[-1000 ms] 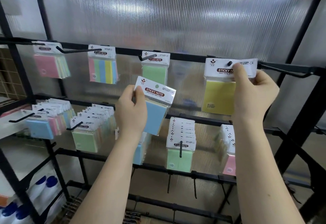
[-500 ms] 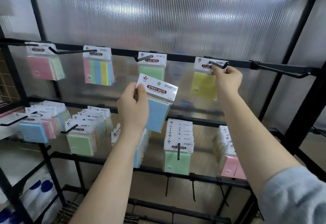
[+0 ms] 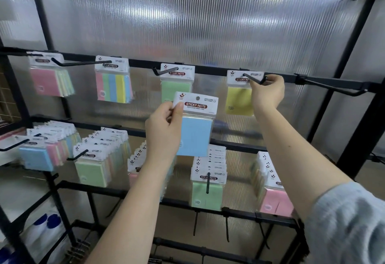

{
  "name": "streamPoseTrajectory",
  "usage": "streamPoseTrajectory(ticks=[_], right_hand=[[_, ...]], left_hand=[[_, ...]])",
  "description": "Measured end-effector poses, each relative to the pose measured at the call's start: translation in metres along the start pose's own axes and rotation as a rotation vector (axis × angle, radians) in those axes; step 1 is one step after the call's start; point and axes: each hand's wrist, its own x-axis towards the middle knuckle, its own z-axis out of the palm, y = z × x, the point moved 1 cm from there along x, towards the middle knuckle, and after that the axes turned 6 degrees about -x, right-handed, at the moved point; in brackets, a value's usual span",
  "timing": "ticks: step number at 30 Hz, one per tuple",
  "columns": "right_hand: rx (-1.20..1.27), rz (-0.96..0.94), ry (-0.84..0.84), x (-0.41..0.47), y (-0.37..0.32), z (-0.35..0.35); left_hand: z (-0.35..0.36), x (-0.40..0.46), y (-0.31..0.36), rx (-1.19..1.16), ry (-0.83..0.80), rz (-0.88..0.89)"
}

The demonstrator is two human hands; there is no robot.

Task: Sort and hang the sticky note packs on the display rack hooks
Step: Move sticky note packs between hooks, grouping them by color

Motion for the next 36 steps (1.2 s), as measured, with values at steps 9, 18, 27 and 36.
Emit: streamPoseTrajectory(ticks=[9,18,27,36], right_hand=[[-0.124,-0.166,-0.065,-0.04,0.023,-0.081],[-0.391,0.039,-0.127,-0.078,0.094,-0.159],[-0.486,0.111,-0.347,-0.095,0.122,-0.194],[-0.581,0.156,-0.492,-0.1,0.14,-0.198]], left_hand=[[0.029,-0.019,0.006,-0.13,-0.042,0.175],[0.086,-0.052,0.032,-0.203,-0.135,0.24],[0.145,-0.054,0.08,-0.441,-0.279,0.057],[0.187,-0.043,0.093,-0.426,-0.227,0.056]])
